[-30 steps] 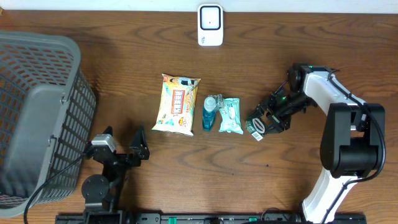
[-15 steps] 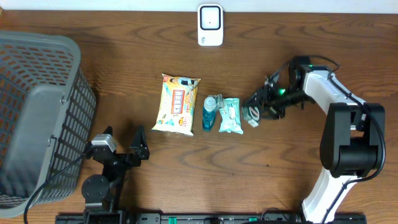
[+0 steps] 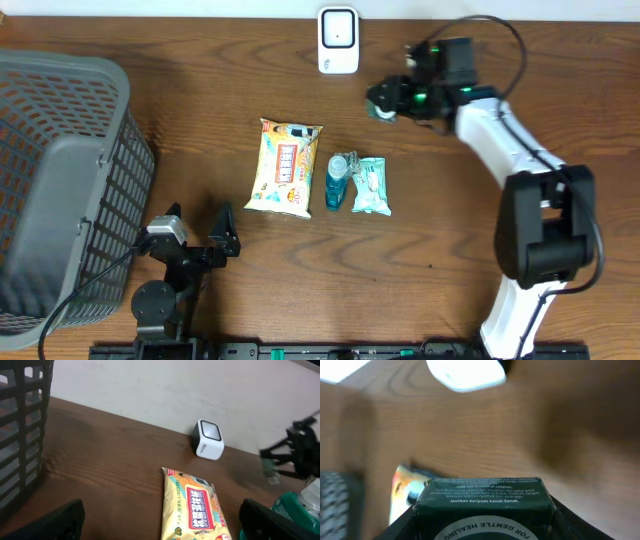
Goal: Scan the item barcode
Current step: 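Carry the green tin up and hold it at the scanner, then move the tin to the right side and release it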
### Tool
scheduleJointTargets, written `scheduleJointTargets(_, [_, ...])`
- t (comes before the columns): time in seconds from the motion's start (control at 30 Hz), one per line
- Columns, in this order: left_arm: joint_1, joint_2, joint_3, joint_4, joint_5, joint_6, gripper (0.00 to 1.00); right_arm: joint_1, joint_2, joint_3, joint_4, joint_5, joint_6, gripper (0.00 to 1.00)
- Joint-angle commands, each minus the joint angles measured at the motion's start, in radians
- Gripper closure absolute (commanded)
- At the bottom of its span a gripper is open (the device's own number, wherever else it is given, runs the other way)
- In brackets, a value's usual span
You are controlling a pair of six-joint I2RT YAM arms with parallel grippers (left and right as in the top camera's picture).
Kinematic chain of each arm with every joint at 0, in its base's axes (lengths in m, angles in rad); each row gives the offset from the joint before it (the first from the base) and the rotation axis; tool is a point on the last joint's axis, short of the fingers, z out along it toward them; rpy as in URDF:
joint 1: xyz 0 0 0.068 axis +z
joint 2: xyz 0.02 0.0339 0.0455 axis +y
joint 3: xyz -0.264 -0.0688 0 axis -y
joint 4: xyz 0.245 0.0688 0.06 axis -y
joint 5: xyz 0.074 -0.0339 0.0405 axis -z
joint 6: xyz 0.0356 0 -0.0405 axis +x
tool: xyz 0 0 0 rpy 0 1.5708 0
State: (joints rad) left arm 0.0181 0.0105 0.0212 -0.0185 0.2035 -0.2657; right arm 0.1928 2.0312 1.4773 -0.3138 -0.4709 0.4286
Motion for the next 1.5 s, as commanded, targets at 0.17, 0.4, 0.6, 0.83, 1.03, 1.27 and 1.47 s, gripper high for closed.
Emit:
scheduleJointTargets(0.17, [0.003, -0.006, -0.017, -0.031, 0.013, -0.002, 0.02, 0.204, 0.009, 0.015, 0.262, 0.595, -0.055, 0.63])
scheduleJointTargets(0.4, [0.003, -0.006, -0.017, -0.031, 0.013, -0.002, 0.02, 0.208, 0.095, 0.041, 0.587, 0.687, -0.080, 0.62])
scheduleJointTargets(0.6, [0.003, -0.006, -0.017, -0.031, 0.013, -0.002, 0.02, 0.207, 0.291, 0.298, 0.612, 0.704, -0.124, 0.60])
scheduleJointTargets(0.83, [0.003, -0.006, -0.017, -0.031, 0.013, -0.002, 0.02, 0.209, 0.469, 0.553, 0.610, 0.750, -0.157, 0.57])
scheduleJointTargets(1.03, [0.003, -0.006, -0.017, -0.031, 0.013, -0.002, 0.02, 0.211, 0.491, 0.580, 0.609, 0.750, -0.157, 0.56])
scheduleJointTargets(1.27, [0.003, -0.006, -0.017, -0.031, 0.013, -0.002, 0.02, 0.219, 0.460, 0.584, 0.517, 0.838, -0.078, 0.57])
scheduleJointTargets(1.47, [0.003, -0.006, -0.017, -0.031, 0.013, -0.002, 0.02, 0.164, 0.322, 0.584, 0.185, 1.098, -0.077, 0.59])
